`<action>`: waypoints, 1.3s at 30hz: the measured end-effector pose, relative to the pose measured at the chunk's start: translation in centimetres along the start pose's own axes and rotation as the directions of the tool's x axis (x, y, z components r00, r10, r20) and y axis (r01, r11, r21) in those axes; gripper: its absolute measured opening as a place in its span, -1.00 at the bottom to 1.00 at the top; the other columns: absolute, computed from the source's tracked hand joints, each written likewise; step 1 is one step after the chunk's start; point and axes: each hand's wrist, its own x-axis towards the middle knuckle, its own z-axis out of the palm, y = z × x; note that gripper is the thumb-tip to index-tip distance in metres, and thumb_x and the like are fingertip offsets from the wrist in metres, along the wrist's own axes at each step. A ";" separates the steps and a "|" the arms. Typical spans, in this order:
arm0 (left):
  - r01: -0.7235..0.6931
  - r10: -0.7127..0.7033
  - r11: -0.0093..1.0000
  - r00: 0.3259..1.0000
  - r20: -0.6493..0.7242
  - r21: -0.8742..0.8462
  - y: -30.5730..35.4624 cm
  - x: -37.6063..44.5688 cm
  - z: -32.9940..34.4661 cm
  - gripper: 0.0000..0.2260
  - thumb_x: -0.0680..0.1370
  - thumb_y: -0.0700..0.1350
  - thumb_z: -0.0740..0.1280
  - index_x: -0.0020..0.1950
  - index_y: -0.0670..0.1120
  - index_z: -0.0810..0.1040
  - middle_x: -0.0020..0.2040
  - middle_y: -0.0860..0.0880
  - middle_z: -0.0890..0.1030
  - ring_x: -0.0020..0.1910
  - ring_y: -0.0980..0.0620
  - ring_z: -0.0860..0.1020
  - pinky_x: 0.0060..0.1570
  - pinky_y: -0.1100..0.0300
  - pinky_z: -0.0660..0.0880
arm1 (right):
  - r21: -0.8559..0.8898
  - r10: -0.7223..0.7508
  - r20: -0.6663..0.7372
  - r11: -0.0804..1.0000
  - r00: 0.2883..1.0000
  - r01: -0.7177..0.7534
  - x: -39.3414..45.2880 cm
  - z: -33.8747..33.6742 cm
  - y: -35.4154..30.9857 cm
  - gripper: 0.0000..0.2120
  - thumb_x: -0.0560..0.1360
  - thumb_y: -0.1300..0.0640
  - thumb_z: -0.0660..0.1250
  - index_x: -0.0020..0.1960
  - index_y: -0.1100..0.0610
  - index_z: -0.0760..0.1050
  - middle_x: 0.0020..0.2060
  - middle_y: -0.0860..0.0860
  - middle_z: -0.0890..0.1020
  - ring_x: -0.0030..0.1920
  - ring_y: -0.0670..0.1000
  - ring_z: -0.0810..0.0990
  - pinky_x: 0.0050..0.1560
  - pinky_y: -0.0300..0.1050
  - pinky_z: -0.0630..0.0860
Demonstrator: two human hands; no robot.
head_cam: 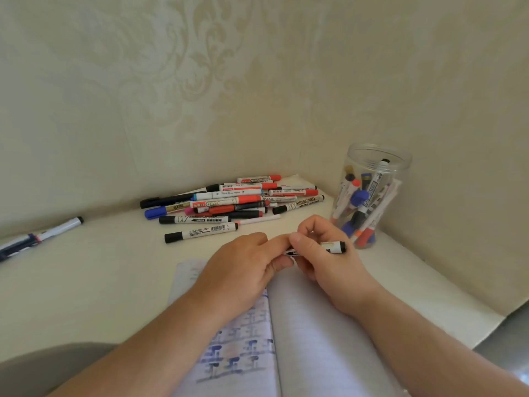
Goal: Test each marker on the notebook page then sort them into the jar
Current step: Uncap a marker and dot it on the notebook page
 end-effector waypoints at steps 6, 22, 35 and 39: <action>0.043 -0.034 0.994 0.995 0.093 -0.096 0.0 0.1 -0.3 -0.68 0.67 0.23 0.02 0.23 0.11 0.42 -0.09 0.07 0.57 -0.11 0.04 0.51 -0.13 0.02 0.49 | 0.033 0.057 -0.004 0.998 0.998 -0.056 0.0 0.2 -0.5 -0.84 0.52 0.13 0.42 -0.22 0.07 0.51 -0.42 0.14 0.53 -0.43 0.01 0.44 -0.47 -0.17 0.33; 0.199 -0.166 0.963 0.969 0.182 -0.180 0.0 0.3 -0.9 -0.54 0.52 0.38 0.30 0.31 0.28 0.24 -0.19 0.10 0.56 -0.18 0.16 0.54 -0.14 0.07 0.53 | 0.043 0.067 -0.022 0.997 0.998 -0.066 -0.1 -1.3 -1.3 -0.80 0.53 0.09 0.47 -0.24 0.08 0.54 -0.43 0.16 0.53 -0.46 0.05 0.43 -0.50 -0.18 0.31; 0.141 -0.131 0.990 0.948 0.291 -0.014 -0.2 0.6 -0.7 -0.70 0.46 0.45 0.22 0.13 0.51 0.57 -0.19 0.20 0.52 -0.13 0.24 0.50 -0.17 0.20 0.40 | -0.406 0.072 -0.102 0.907 0.992 -0.107 1.6 -5.4 -1.4 -0.78 0.44 0.25 0.56 -0.25 0.10 0.54 -0.38 -0.02 0.54 -0.40 -0.07 0.43 -0.41 -0.25 0.40; 0.150 -0.139 0.989 0.939 0.315 -0.010 -0.1 0.8 -0.7 -0.69 0.45 0.45 0.18 0.14 0.54 0.55 -0.18 0.21 0.52 -0.11 0.23 0.51 -0.18 0.19 0.39 | -0.445 0.106 -0.168 0.879 0.980 -0.172 1.7 -5.3 -0.2 -0.76 0.43 0.25 0.52 -0.30 0.12 0.48 -0.46 -0.01 0.54 -0.44 -0.04 0.47 -0.42 -0.19 0.43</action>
